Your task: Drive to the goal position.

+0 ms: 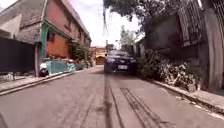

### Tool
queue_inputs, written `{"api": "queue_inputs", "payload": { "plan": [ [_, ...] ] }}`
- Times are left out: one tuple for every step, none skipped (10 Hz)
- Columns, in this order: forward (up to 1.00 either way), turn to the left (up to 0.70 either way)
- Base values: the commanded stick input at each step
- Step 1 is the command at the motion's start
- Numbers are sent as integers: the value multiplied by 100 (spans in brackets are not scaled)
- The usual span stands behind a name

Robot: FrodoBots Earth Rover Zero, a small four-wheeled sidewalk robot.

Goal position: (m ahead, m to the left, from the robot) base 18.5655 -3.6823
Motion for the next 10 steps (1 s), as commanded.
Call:
{"api": "queue_inputs", "payload": {
  "plan": [
    [70, 0],
    [70, 5],
    [70, 18],
    [70, 30],
    [70, 35],
    [70, 35],
    [70, 35],
    [70, 35],
    [70, 20],
    [70, 0]
  ]
}}
